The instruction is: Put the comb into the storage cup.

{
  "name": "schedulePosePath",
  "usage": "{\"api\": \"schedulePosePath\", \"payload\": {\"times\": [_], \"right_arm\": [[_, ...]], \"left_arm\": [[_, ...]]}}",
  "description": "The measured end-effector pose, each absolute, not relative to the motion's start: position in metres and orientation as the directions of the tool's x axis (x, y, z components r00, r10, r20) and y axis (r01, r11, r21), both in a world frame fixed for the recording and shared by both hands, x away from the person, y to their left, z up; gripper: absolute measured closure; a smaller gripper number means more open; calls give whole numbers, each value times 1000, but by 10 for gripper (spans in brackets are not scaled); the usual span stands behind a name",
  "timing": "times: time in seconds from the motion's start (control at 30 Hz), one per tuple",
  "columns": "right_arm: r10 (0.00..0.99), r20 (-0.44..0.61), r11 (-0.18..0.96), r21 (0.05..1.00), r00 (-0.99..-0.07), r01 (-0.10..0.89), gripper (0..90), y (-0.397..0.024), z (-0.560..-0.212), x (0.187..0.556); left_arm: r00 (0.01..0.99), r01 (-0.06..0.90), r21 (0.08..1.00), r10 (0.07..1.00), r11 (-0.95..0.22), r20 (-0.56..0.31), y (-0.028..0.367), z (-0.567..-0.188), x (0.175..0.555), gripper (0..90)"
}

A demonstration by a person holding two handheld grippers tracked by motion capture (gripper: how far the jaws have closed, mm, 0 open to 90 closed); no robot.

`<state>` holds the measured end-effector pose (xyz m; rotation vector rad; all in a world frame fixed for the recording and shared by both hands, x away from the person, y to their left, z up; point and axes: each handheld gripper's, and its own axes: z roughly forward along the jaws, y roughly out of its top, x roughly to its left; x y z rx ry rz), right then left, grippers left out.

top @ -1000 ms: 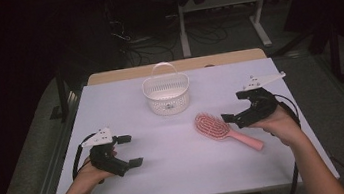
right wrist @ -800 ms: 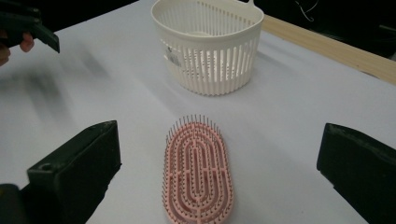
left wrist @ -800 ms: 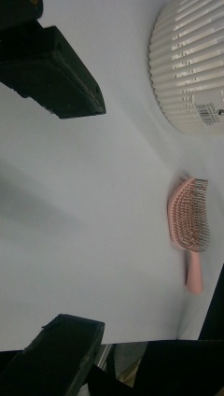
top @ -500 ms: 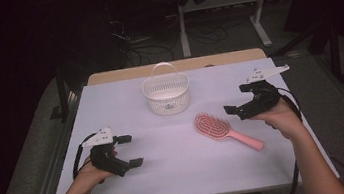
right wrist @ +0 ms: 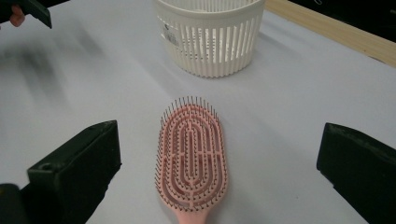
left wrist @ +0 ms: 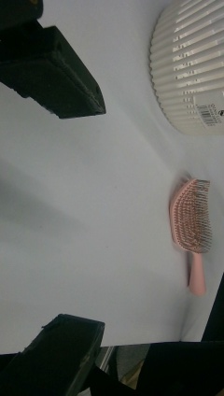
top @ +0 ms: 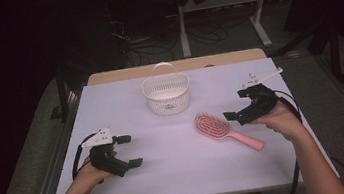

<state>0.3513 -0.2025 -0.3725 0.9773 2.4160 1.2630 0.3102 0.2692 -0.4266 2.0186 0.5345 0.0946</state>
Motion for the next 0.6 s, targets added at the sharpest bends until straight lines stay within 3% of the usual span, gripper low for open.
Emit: {"api": "schedulePosePath", "payload": {"times": [0.6], "right_arm": [[677,74,437,760,-732,481,0,-209,-376,348]], "left_arm": [[899,330,853,411,-403,-154,269,-427,311,0]]}}
